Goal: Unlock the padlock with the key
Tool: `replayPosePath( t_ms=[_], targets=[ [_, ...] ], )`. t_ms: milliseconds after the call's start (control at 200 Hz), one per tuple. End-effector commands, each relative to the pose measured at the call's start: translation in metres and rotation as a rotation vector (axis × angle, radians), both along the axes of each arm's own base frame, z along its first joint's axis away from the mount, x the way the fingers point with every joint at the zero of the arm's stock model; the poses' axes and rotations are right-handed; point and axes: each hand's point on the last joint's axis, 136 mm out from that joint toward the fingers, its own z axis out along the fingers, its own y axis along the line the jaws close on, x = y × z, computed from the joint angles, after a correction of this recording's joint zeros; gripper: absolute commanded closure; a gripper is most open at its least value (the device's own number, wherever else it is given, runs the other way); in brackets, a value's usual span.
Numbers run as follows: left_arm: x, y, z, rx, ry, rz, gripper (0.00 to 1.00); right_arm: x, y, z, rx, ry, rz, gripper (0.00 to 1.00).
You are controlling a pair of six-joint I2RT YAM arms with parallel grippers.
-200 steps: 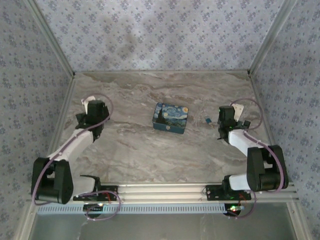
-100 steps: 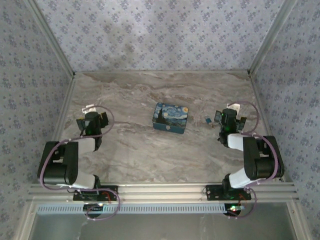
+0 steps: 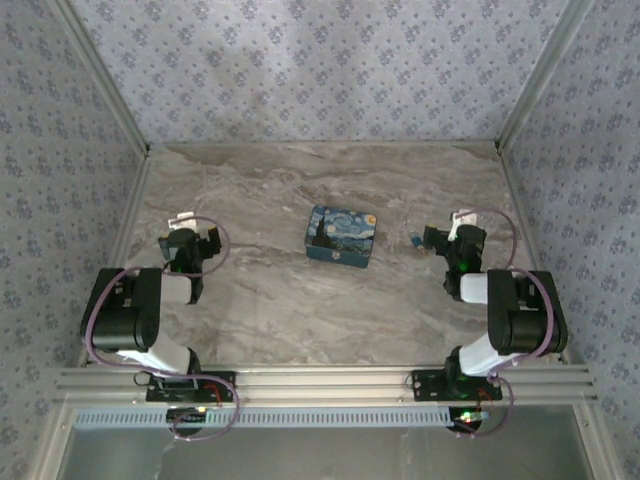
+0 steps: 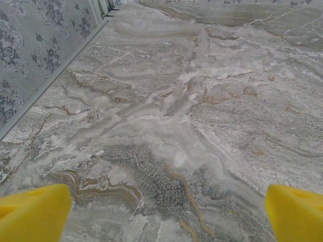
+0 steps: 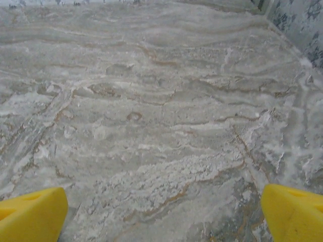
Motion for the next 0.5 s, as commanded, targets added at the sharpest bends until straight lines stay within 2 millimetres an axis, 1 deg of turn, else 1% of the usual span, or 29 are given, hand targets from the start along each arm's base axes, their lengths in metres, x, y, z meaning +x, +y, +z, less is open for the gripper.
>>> replayPosePath(
  t_ms=[0,70,115,495],
  targets=[
    [0.0061,-0.0004,0.0147,0.0,-0.055,-0.008,0.02,0.0069,0.0163,0.0102,-0.025,-0.051,0.067,0.0],
    [0.006,-0.0004,0.0143,0.001,-0.053,-0.009,0.02,0.0051,0.0172,0.0118,-0.055,-0.058,0.051,0.0],
    [0.0065,-0.0003,0.0149,0.001,-0.055,-0.008,0.02,0.0056,0.0184,0.0094,-0.043,-0.042,0.063,0.0],
    [0.0061,-0.0002,0.0147,0.001,-0.054,-0.008,0.02,0.008,0.0167,0.0091,-0.008,-0.035,0.08,0.0]
  ],
)
